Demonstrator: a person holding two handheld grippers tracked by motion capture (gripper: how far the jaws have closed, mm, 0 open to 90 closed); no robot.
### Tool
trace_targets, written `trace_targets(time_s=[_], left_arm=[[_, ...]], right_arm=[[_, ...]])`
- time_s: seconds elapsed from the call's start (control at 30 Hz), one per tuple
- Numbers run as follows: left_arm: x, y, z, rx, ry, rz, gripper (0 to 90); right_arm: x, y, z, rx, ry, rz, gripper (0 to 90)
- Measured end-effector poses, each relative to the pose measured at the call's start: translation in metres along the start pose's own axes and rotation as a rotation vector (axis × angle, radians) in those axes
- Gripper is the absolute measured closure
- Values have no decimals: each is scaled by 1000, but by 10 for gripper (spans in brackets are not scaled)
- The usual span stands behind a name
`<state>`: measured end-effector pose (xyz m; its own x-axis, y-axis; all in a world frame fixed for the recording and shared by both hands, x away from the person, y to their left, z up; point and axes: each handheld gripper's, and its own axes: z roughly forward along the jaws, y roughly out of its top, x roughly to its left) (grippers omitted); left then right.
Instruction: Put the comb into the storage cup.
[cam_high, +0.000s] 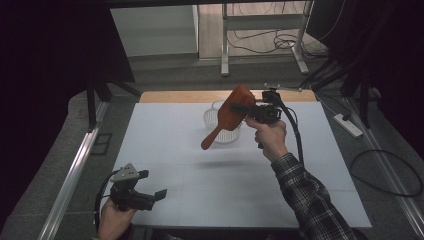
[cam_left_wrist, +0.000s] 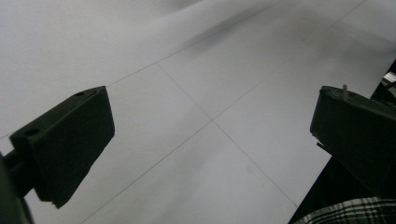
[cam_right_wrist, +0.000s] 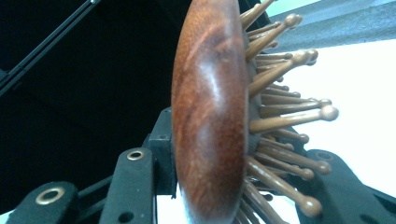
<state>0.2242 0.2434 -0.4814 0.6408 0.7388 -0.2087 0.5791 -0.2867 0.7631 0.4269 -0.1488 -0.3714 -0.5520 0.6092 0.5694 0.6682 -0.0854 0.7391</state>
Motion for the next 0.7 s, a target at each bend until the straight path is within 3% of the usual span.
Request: trace_targets(time_s=[0.23,0.43,0.7], left_arm=[[1,-3,-6,-10,19,-11,0],[1,-4,-8,11,43,-7,0],[1,-5,-7,18,35,-7,0]], right_arm=[[-2,9,0,-14,-19,2,554],[-5,15,2,-28,-33,6,553],[-6,24,5,-49,-53,9,554]])
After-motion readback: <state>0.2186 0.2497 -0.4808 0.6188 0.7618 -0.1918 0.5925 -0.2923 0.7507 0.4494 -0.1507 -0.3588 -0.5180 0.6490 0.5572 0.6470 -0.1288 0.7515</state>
